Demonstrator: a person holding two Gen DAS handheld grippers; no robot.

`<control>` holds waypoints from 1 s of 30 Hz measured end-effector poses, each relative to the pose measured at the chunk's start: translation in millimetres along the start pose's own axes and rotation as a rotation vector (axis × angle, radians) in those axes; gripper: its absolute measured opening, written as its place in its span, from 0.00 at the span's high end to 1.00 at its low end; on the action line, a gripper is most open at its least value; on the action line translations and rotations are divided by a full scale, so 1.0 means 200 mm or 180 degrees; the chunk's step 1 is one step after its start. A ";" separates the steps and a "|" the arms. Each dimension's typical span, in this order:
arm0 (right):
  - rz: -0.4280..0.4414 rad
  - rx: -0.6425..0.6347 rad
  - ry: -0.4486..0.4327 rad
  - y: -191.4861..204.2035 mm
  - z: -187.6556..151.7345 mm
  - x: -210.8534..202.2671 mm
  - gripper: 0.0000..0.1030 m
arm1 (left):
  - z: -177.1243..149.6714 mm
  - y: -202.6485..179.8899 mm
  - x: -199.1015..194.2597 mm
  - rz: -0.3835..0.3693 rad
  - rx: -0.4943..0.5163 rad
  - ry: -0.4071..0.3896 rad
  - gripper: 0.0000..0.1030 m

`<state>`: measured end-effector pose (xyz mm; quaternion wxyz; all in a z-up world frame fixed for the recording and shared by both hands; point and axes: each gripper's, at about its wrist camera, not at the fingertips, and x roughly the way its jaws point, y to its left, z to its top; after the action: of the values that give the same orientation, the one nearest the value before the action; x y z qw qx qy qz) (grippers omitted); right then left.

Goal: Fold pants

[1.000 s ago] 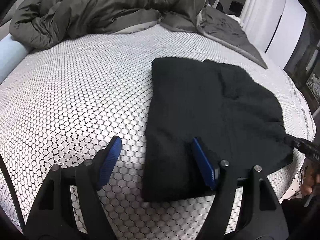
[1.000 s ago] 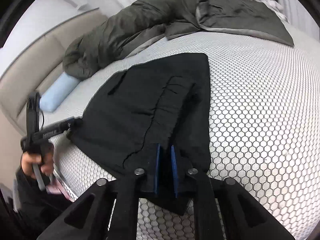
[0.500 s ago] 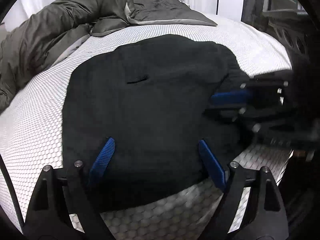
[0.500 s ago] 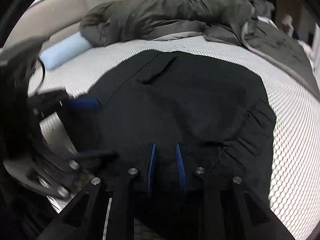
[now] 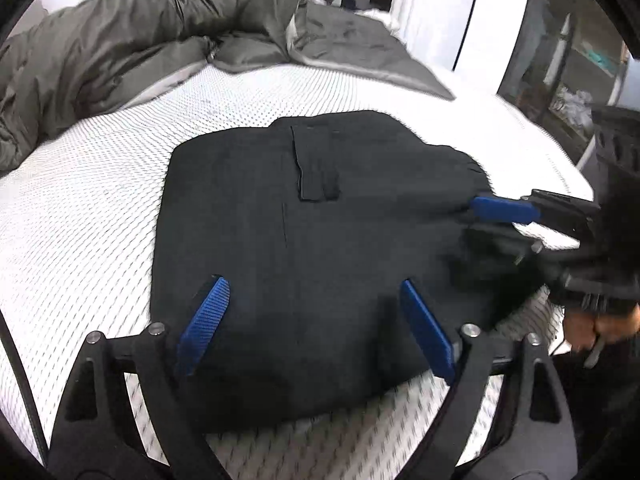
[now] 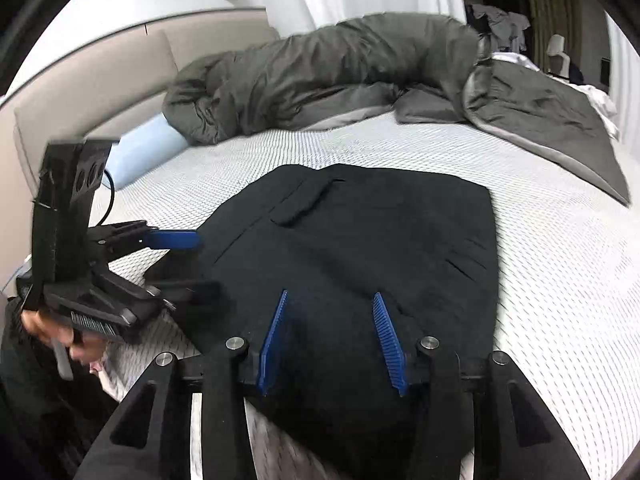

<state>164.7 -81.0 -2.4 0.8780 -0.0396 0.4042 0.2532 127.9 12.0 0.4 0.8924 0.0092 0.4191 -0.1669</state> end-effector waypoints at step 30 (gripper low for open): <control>-0.0578 -0.0223 0.0109 -0.11 0.28 0.05 0.44 | 0.25 0.00 0.21 0.0336 0.0268 0.0202 0.58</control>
<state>220.2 -81.2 24.8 0.8884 -0.1112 0.4047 0.1858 191.4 -7.5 0.9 0.8850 0.0742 0.4388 -0.1367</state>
